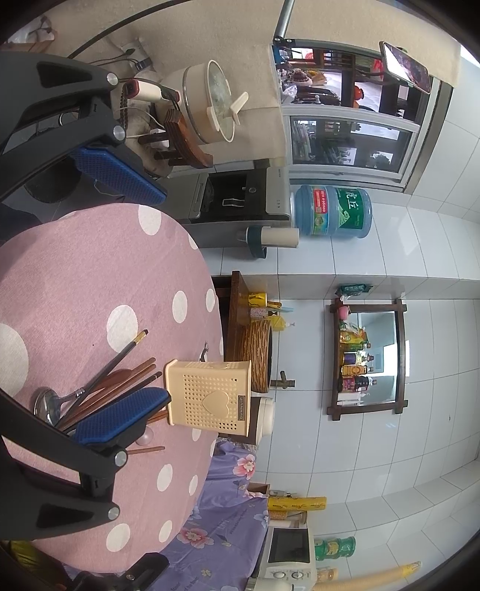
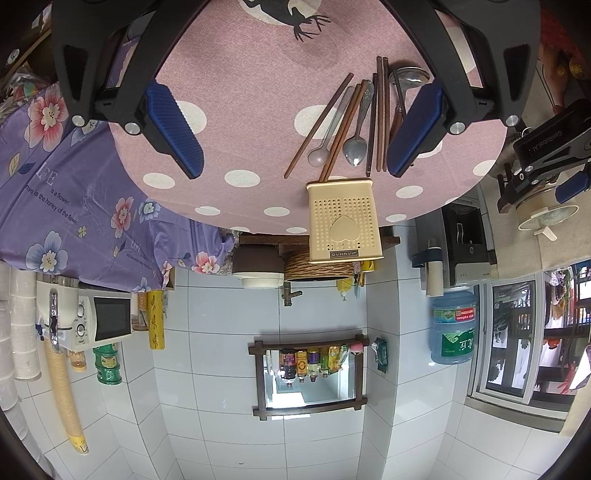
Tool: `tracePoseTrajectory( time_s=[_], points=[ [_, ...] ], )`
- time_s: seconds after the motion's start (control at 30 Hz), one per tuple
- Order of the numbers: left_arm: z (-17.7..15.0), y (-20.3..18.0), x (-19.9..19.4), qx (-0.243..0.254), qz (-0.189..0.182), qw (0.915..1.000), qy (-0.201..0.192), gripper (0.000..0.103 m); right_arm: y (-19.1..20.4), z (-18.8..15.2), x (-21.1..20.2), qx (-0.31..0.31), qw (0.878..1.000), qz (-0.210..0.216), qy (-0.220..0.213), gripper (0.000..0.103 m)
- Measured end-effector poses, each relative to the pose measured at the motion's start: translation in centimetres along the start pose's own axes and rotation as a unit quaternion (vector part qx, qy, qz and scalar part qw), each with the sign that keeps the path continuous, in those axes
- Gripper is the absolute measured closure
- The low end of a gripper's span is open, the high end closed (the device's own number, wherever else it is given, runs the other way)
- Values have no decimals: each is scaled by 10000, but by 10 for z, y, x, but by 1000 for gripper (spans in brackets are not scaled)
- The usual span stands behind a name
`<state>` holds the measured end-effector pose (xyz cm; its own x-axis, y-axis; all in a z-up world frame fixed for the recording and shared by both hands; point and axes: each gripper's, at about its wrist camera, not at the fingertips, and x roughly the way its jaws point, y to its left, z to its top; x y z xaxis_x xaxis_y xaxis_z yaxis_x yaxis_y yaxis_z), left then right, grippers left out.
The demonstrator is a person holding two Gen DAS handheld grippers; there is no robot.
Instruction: Organize utensils
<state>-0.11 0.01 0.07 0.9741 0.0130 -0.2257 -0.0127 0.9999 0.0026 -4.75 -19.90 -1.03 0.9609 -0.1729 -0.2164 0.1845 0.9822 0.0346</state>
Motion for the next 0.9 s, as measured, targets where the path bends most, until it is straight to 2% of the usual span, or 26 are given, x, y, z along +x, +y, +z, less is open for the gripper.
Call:
tracePoseTrajectory(
  time_s=[0.9],
  points=[
    [-1, 4, 0, 6, 6, 10000, 8, 5, 0, -2, 2, 7, 10000, -1, 17, 5]
  ],
)
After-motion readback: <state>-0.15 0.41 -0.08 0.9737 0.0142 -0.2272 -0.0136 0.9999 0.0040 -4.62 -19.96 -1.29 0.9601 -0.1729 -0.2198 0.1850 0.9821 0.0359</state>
